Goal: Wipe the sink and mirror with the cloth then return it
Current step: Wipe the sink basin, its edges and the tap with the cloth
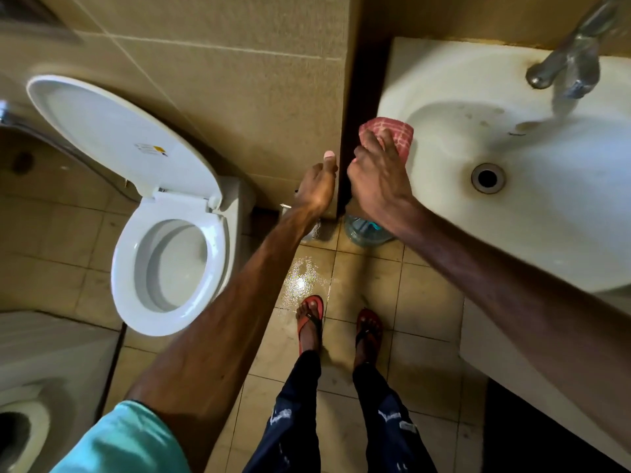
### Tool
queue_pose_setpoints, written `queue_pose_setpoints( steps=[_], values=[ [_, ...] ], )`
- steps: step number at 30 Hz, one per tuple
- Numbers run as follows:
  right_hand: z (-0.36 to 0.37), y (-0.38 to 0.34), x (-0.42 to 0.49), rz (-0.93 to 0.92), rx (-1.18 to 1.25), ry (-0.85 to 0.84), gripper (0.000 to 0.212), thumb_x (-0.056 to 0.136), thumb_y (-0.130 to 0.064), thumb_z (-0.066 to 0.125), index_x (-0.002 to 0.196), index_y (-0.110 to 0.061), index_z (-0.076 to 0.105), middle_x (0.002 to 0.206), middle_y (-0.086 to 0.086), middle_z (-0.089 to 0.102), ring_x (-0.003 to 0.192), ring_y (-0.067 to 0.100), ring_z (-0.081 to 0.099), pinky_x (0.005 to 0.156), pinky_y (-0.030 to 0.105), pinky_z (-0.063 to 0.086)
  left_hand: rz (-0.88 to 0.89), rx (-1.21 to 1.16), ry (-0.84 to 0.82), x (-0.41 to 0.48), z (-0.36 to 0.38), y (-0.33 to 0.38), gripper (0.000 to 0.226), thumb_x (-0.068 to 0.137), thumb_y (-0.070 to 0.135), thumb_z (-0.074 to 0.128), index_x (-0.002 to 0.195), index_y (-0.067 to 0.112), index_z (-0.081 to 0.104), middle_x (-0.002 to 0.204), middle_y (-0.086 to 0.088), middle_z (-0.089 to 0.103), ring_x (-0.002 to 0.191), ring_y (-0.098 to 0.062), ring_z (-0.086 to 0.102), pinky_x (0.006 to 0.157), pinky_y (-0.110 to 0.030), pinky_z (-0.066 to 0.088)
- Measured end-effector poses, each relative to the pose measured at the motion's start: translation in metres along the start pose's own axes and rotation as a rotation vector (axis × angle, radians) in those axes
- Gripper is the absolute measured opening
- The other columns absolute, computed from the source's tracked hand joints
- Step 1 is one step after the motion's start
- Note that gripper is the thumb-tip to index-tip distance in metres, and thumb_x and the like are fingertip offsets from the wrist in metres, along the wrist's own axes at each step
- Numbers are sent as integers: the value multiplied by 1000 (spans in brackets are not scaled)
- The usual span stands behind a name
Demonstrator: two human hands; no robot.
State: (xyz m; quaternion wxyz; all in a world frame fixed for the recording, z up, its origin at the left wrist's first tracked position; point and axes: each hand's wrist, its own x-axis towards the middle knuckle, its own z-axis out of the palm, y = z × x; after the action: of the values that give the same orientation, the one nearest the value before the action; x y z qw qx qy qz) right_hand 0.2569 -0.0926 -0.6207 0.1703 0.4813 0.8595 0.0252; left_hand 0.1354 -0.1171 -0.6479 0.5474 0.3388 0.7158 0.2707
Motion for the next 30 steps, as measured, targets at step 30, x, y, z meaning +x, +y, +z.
queue_pose_setpoints(
  steps=[30],
  values=[
    [63,46,-131,-206,204,290,67,96,-11,49,160,-25,35,172,24,1,160,40,0,129,51,19,267,270,201,-14,63,35,33,105,23,42,76,14,55,69,-1,55,63,-16,51,60,-29,37]
  ],
)
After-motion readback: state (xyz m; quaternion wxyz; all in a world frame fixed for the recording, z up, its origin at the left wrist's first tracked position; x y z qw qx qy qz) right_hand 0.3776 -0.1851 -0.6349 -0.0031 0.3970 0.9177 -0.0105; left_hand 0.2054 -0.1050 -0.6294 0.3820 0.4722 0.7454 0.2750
